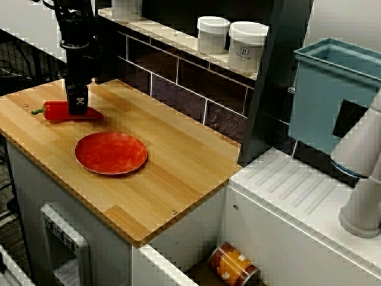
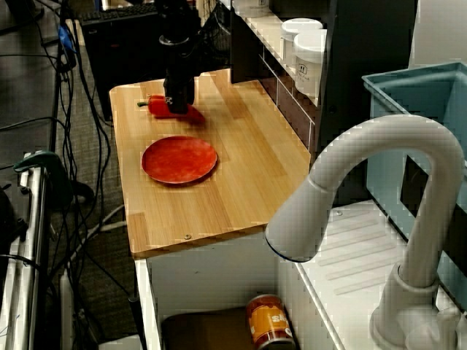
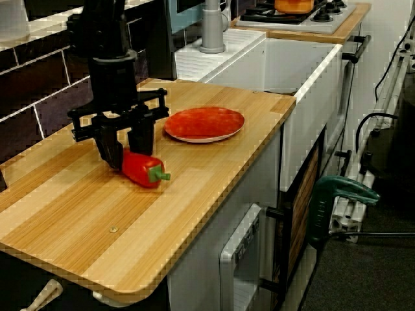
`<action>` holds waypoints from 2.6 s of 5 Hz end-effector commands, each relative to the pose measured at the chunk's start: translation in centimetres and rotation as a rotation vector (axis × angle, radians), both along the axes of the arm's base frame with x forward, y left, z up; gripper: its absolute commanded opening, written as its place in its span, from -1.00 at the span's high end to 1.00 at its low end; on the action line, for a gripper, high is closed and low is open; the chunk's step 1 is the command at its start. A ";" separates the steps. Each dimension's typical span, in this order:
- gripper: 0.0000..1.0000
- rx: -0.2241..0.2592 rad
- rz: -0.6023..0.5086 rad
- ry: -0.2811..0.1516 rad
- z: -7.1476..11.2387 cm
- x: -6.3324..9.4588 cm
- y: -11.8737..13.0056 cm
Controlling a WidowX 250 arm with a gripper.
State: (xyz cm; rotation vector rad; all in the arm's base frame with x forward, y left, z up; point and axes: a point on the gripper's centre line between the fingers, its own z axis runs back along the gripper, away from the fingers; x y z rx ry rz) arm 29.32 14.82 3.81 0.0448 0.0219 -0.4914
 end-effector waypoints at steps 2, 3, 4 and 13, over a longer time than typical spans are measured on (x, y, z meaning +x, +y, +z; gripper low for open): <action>1.00 -0.035 -0.074 -0.049 3.3 -0.9 -2.2; 1.00 -0.029 -0.104 -0.060 3.7 -1.3 -4.6; 1.00 -0.029 -0.116 -0.065 4.1 -1.3 -6.1; -1.00 -0.093 -0.084 -0.038 3.5 -2.8 -9.6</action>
